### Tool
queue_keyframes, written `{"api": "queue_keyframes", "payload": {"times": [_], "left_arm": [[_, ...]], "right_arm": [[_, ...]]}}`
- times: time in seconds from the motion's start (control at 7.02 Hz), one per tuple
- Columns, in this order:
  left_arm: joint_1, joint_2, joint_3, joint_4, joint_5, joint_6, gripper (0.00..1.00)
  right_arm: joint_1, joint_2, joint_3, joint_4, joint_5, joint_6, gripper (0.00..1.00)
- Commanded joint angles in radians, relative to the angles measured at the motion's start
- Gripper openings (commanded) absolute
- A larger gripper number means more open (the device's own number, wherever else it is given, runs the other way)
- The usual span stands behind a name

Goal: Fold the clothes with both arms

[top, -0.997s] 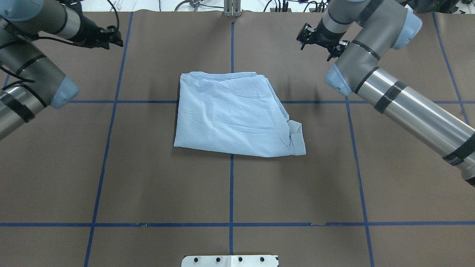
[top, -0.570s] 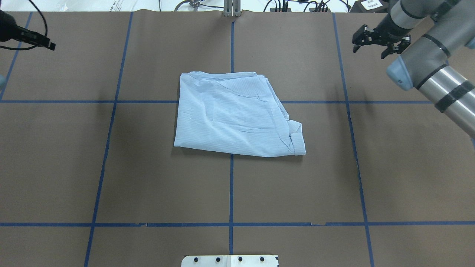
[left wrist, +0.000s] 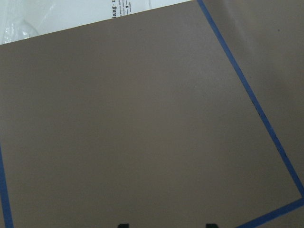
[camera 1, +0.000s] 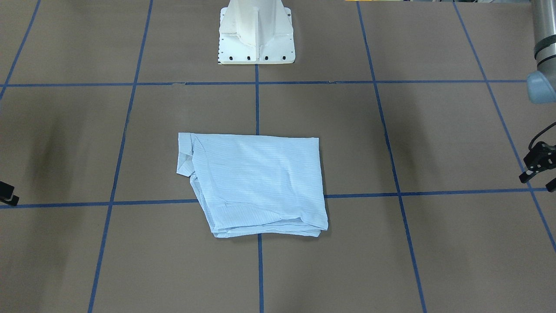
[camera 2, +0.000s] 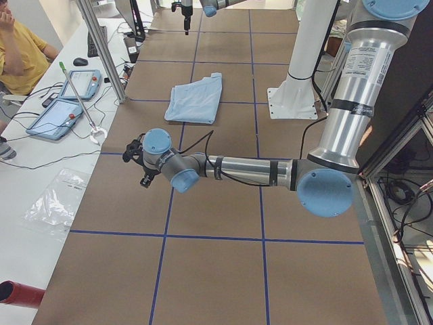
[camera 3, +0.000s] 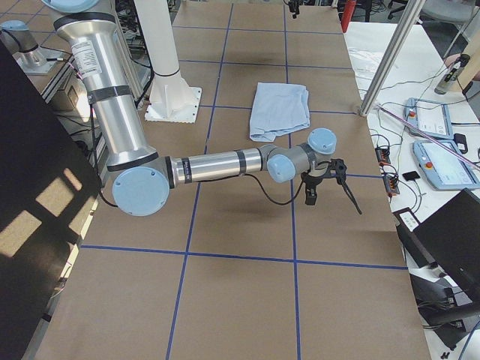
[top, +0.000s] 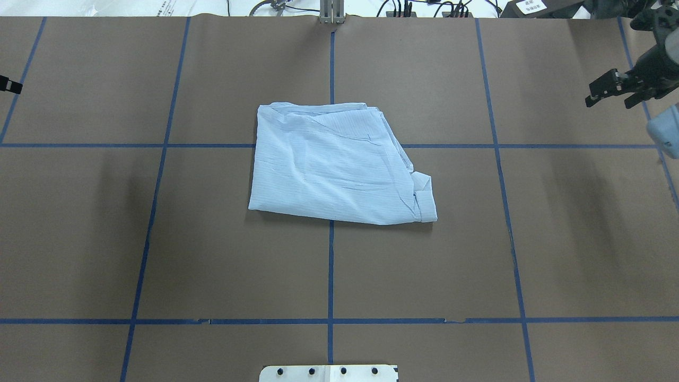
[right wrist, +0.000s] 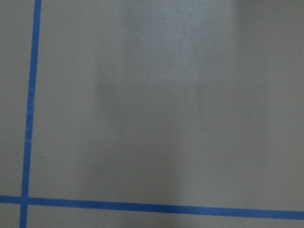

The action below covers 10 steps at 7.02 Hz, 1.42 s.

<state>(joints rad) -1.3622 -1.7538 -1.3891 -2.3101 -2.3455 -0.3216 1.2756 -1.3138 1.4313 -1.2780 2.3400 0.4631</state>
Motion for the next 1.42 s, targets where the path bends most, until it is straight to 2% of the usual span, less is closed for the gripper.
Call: {"api": "queue_keyframes", "payload": {"times": [0.0, 0.28, 0.43, 0.57, 0.71, 1.0, 1.14, 1.28], "left_arm": [[-0.072, 0.042, -0.016, 0.085, 0.006, 0.145, 1.0], [-0.083, 0.051, -0.018, 0.124, 0.072, 0.19, 1.0], [-0.084, 0.057, -0.018, 0.124, 0.065, 0.187, 1.0], [-0.08, 0.089, -0.03, 0.142, 0.068, 0.124, 1.0], [-0.081, 0.097, -0.074, 0.144, 0.058, 0.105, 1.0], [-0.084, 0.112, -0.093, 0.164, 0.008, 0.099, 1.0], [-0.086, 0.106, -0.097, 0.24, -0.018, 0.101, 1.0], [-0.087, 0.118, -0.117, 0.253, -0.032, 0.101, 1.0]], "right_arm": [[0.06, -0.054, 0.011, -0.067, 0.019, -0.177, 1.0], [0.091, -0.05, 0.011, -0.192, 0.025, -0.347, 1.0], [0.093, -0.06, 0.052, -0.205, 0.004, -0.374, 1.0], [0.093, -0.124, 0.119, -0.218, 0.016, -0.362, 1.0], [0.091, -0.137, 0.132, -0.21, 0.009, -0.357, 1.0], [0.091, -0.128, 0.124, -0.207, 0.016, -0.348, 1.0], [0.09, -0.134, 0.121, -0.205, 0.001, -0.348, 1.0], [0.091, -0.146, 0.148, -0.199, -0.007, -0.347, 1.0]]}}
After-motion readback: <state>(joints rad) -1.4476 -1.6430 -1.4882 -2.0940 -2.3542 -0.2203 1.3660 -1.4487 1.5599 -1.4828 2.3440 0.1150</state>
